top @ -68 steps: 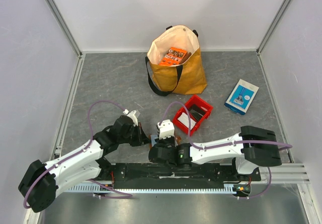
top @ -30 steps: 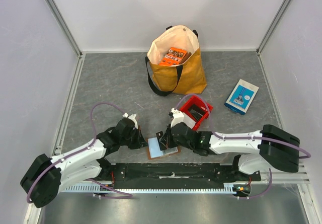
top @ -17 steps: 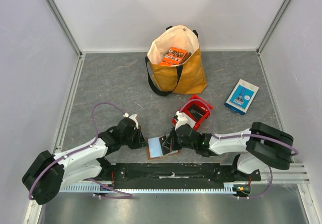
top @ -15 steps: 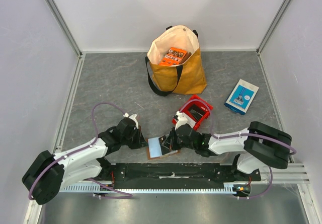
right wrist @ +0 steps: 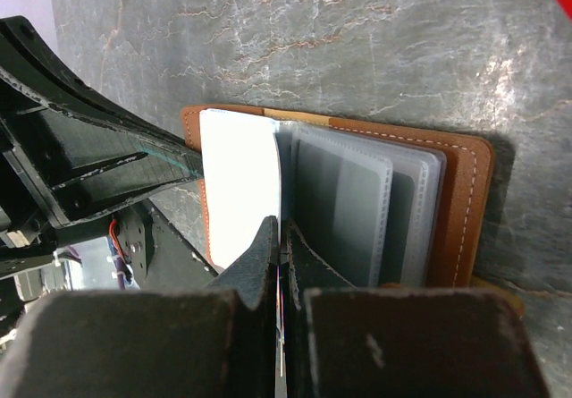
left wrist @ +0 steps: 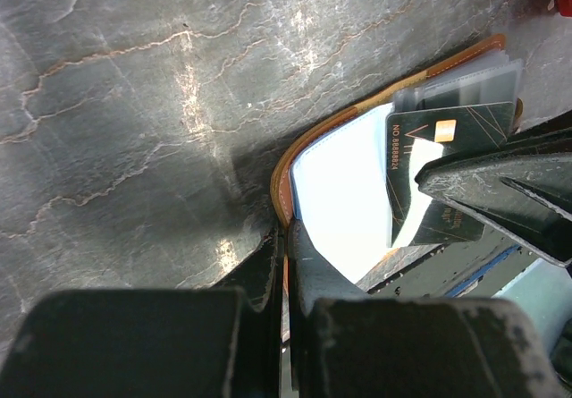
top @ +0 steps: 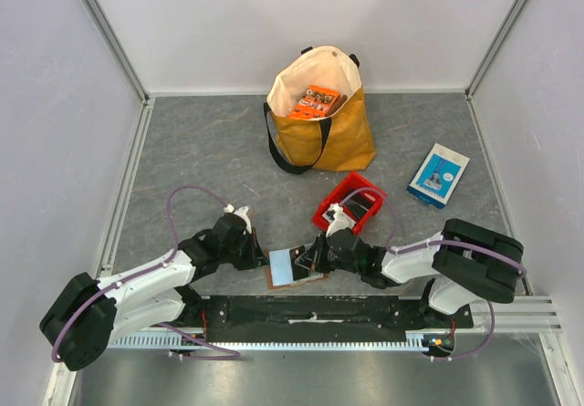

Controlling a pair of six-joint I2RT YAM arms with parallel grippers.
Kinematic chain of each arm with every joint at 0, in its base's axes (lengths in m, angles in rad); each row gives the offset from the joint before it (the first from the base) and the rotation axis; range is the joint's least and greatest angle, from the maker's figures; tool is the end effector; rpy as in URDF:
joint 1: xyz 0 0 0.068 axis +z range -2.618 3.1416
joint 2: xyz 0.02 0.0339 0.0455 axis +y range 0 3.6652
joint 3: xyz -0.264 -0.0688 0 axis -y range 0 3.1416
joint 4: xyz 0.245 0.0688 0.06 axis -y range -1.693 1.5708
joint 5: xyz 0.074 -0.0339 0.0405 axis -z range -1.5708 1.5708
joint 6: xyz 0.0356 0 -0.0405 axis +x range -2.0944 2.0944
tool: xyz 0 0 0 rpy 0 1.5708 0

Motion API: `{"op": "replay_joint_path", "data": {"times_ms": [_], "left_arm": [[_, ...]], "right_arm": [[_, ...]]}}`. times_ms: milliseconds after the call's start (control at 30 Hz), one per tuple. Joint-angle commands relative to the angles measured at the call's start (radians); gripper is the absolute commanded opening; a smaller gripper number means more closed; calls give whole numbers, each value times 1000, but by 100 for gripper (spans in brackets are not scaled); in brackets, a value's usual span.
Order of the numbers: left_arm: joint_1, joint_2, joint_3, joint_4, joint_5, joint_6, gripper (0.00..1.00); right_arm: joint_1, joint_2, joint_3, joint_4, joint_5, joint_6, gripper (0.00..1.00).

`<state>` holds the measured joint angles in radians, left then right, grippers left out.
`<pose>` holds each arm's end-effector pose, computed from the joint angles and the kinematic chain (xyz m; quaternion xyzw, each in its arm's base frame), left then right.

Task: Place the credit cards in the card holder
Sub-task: Insert the credit card into the card holder.

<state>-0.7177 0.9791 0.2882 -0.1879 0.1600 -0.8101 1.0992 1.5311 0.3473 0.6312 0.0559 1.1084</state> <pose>0.1239 -0.1157 0.1387 -0.0162 0.9380 -0.2881 0.1921 0.1157 0.2225 0.1156 0.0176 0.8728 0.4240 0.2411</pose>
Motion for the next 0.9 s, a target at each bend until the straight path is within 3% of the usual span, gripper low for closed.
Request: {"op": "replay_joint_path", "data": {"times_ms": [0, 267, 500, 700, 867], "left_arm": [[-2, -8, -9, 19, -14, 17, 2], [-2, 4, -12, 34, -11, 11, 2], [-2, -11, -15, 24, -23, 3, 2], [-2, 3, -9, 30, -11, 8, 2], [-2, -6, -11, 28, -19, 5, 2]], "right_arm": [[-1, -35, -21, -88, 50, 16, 0], [11, 21, -33, -41, 22, 67, 0], [54, -95, 13, -250, 171, 68, 0], [56, 36, 7, -110, 61, 77, 0], [60, 55, 10, -59, 35, 59, 0]]}}
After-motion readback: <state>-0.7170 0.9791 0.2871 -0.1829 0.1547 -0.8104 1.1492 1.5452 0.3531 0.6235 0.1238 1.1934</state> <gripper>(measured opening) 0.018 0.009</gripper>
